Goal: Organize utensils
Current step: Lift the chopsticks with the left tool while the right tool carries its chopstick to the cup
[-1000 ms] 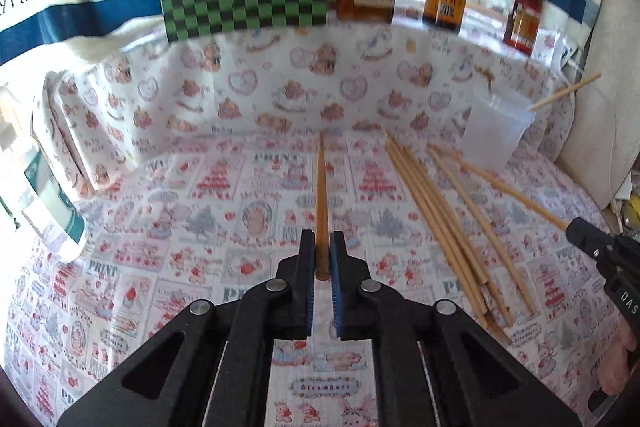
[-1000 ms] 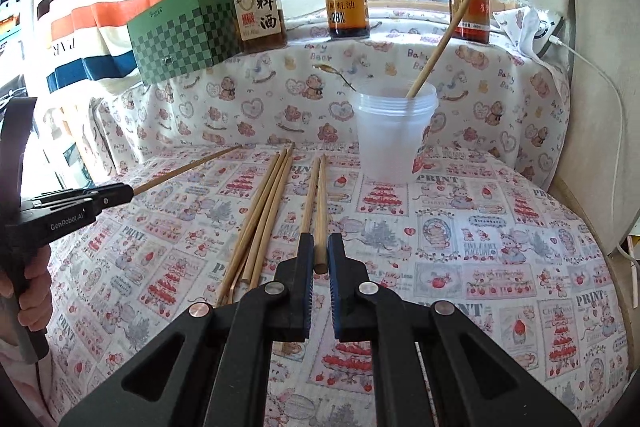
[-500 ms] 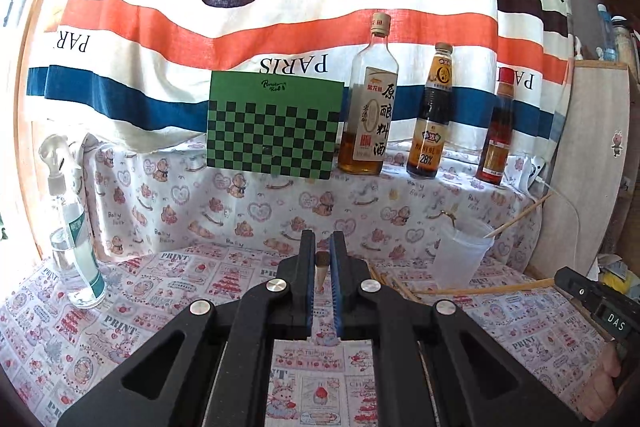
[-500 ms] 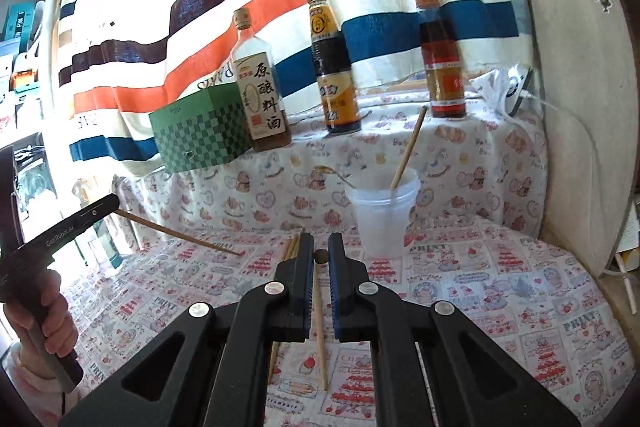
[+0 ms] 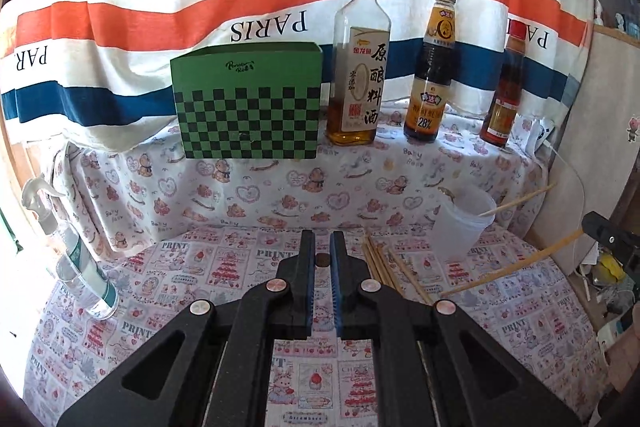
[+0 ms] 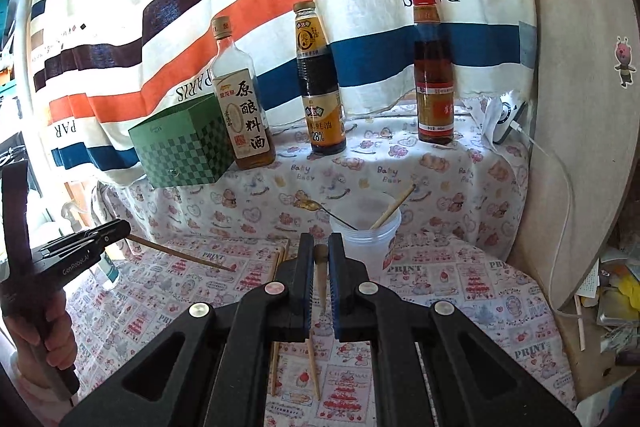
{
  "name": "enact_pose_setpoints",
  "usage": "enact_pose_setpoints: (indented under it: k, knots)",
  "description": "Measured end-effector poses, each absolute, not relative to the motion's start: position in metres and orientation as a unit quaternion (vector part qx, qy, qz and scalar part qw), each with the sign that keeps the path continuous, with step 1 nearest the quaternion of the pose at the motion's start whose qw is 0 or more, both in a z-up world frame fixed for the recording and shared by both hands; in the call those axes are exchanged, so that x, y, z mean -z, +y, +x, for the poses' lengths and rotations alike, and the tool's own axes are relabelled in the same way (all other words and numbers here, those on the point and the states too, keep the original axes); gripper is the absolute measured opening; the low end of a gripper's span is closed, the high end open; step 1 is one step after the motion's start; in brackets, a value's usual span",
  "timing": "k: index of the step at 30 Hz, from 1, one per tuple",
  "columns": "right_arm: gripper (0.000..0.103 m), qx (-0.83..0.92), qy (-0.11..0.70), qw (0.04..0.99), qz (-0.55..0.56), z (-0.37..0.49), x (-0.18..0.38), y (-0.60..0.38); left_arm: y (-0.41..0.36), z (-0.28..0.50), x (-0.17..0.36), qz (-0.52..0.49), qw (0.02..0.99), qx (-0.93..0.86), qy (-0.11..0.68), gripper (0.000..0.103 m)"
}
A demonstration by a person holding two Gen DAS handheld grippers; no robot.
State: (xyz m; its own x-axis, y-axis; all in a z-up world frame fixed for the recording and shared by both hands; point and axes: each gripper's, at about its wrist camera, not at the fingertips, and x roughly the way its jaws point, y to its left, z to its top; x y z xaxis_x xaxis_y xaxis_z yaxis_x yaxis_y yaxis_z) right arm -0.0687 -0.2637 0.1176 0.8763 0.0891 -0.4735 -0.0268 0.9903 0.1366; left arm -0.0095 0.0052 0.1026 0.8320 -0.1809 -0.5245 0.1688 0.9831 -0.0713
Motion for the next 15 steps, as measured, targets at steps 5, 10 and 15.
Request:
enact_pose_setpoints:
  k: [5,10,15]
  knots:
    - [0.008,-0.026,0.242,0.968,0.063,-0.061,-0.140,-0.269,-0.003,-0.008,-0.126,-0.014,0.961,0.104,0.257,0.006]
    - [0.008,-0.031,0.235,0.970,0.058,-0.050,-0.160,-0.271,-0.020,-0.003,-0.151,-0.013,0.964,0.123,0.236,0.006]
    - [0.008,-0.028,0.232,0.971,0.053,-0.028,-0.174,-0.271,-0.043,0.011,-0.168,-0.007,0.964,0.139,0.228,0.006]
